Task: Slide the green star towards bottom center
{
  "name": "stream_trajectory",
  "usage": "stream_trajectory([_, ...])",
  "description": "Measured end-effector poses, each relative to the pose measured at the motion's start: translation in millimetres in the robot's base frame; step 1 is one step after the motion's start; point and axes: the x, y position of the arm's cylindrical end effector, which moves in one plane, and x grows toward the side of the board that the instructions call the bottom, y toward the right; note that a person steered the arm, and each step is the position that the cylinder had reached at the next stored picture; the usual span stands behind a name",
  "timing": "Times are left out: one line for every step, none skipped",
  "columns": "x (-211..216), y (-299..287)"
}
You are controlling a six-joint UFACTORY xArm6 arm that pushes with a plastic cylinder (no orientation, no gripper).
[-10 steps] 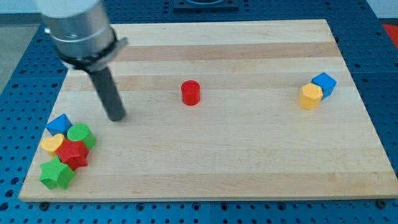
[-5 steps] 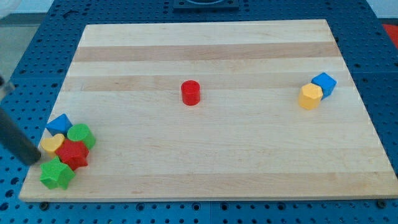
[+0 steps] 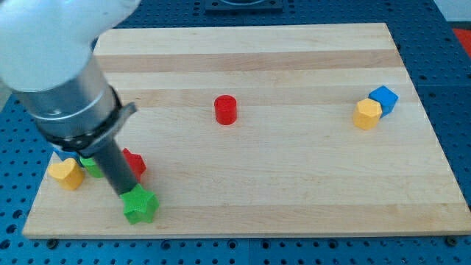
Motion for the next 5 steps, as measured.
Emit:
stream_trajectory([7,-1])
stream_trajectory([19,-43])
stream_trajectory([27,-74])
stream_trajectory([52,-67])
stream_trajectory([54,-57])
